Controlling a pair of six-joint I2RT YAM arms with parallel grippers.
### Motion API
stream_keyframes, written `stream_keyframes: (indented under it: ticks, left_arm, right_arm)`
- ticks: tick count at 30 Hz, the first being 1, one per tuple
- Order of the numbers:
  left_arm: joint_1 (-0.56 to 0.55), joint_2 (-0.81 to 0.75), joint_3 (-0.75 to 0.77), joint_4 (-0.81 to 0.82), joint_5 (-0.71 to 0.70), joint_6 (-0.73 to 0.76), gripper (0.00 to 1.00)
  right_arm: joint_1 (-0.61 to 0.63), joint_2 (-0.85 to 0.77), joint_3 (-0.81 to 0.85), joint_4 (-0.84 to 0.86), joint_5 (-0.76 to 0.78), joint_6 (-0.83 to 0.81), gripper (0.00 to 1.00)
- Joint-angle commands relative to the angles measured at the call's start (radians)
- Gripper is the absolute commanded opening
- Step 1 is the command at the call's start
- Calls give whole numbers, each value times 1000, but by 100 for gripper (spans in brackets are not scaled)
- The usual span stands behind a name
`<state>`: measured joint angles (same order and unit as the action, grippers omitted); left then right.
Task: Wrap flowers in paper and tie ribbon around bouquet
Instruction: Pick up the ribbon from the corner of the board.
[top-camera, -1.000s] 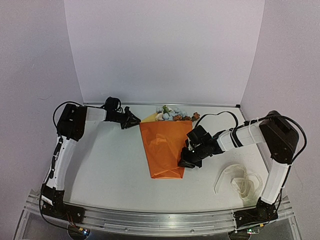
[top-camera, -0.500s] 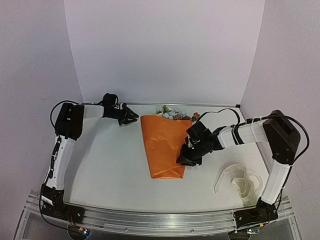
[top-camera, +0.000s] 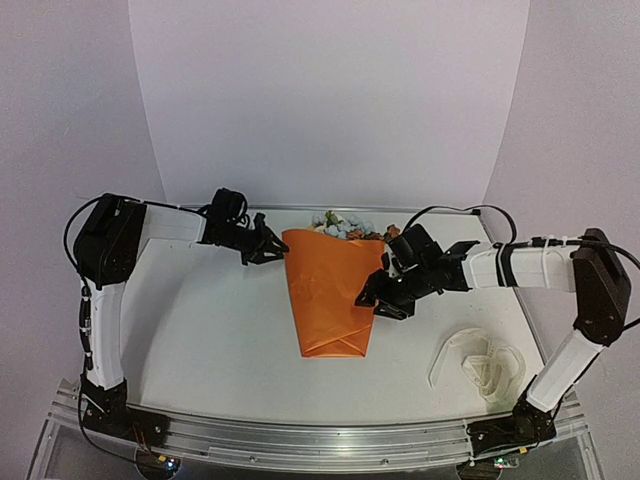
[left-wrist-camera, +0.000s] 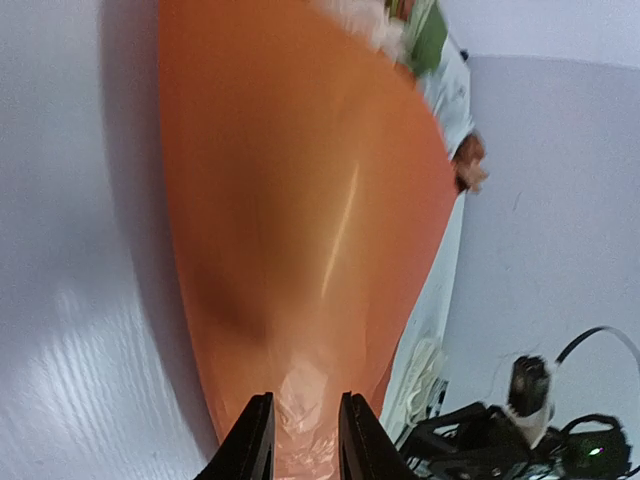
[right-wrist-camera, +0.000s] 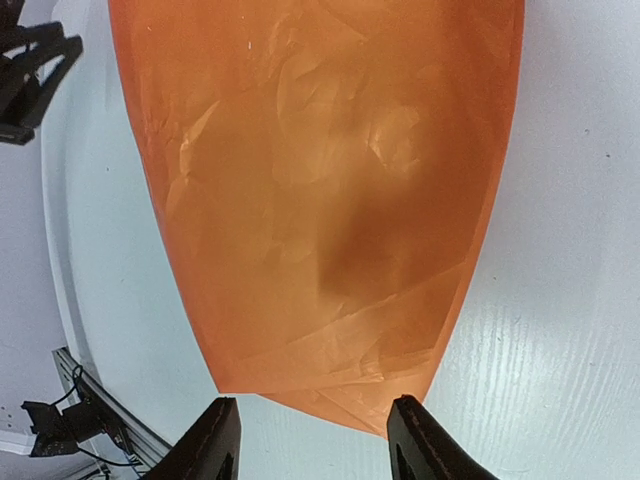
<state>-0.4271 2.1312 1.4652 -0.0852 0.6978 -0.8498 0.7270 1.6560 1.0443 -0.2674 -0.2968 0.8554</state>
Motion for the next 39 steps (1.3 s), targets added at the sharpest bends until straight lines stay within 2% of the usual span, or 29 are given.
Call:
stream_keyframes:
  ticks: [1,7,11,18,22,29,33,39]
  left_arm:
    - [-64,-105,-127,30,-56,13,22]
    - [-80,-287,-290,-7,-62,16,22]
    - [-89,-407,-373,-41,-58,50,26]
    - [-104,-522,-454,-34,-46,74,30]
    - [-117,-529,-468,-36,-37,92,30]
    - [-136,-512,-465,-23,-22,101,31]
    - [-165,-504,-459,13,-18,93,31]
    - [-223,-480,-454,70,-42,98,31]
  right_arm:
    - [-11,-62,-12,-55,72,-30,57]
    - [-11,-137,-62,-126,177,-22,71]
    - [-11,-197,-107,-236,285,5,72]
    - [-8,-269,-200,-366,468,133,60]
    - [-8,-271,-244,-393,563,185,58]
    - [-12,-218,-260,-409,622,229,56]
    - [-17,-172,-242,-409,598,227,53]
    - [-17,-140,-271,-383,585,264,39]
